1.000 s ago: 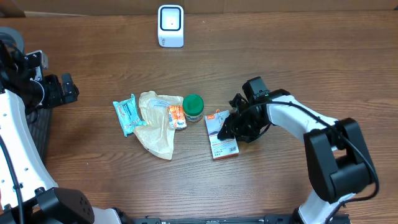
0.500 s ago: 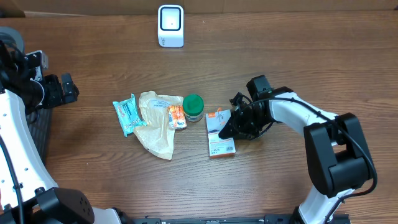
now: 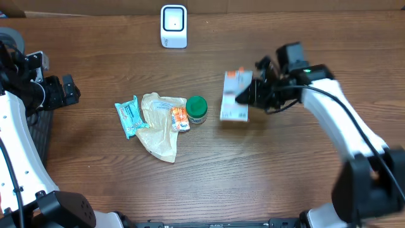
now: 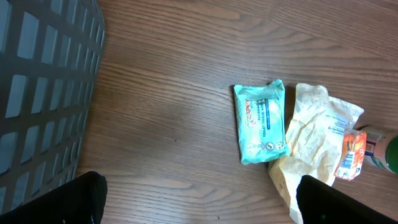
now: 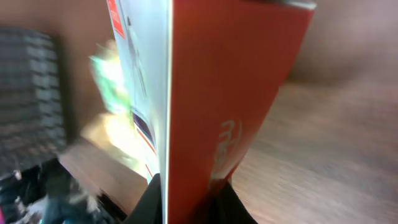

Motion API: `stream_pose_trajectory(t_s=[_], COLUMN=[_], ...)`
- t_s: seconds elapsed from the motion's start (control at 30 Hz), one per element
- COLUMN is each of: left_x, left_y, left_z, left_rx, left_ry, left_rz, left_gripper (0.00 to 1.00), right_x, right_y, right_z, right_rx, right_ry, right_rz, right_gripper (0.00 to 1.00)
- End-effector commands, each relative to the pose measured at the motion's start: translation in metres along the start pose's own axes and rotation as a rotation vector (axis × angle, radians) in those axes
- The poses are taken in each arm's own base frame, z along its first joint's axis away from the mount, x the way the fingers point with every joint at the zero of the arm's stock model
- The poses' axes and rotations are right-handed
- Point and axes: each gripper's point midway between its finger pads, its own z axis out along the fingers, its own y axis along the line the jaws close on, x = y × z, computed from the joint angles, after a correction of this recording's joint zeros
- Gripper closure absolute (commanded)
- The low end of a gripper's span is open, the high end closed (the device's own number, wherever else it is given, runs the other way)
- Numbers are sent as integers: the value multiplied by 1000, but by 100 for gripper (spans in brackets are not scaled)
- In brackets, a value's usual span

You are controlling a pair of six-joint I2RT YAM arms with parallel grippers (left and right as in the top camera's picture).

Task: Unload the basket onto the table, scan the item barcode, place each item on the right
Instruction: 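Lift the orange box and carry it toward the white scanner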

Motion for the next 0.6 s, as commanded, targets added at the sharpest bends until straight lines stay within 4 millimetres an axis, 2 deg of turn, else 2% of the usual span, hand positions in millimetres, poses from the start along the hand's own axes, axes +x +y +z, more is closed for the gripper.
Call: stream_pose_trajectory(t_s=[0.0, 0.17, 0.3, 0.4, 0.57], left_x=[-1, -1, -1, -1, -1], left_y=[-5, -5, -5, -5, -5], left_z=[-1, -1, -1, -1, -1], left_rx=[12, 13, 12, 12, 12], left_ry=[-7, -7, -7, -7, -7], left_rz=[35, 35, 35, 35, 35], left_gripper=[1, 0, 0, 0, 0], right_x=[-22, -36, -37, -37, -38], right_y=[63, 118, 156, 173, 180], right_z=[-66, -129, -162, -167, -153], right_rx=[-95, -230, -334, -368, -326], right_ry=[-220, -446, -555, -592, -612], right_rz=[-89, -115, -159, -166, -146], right_gripper=[96, 96, 96, 96, 96])
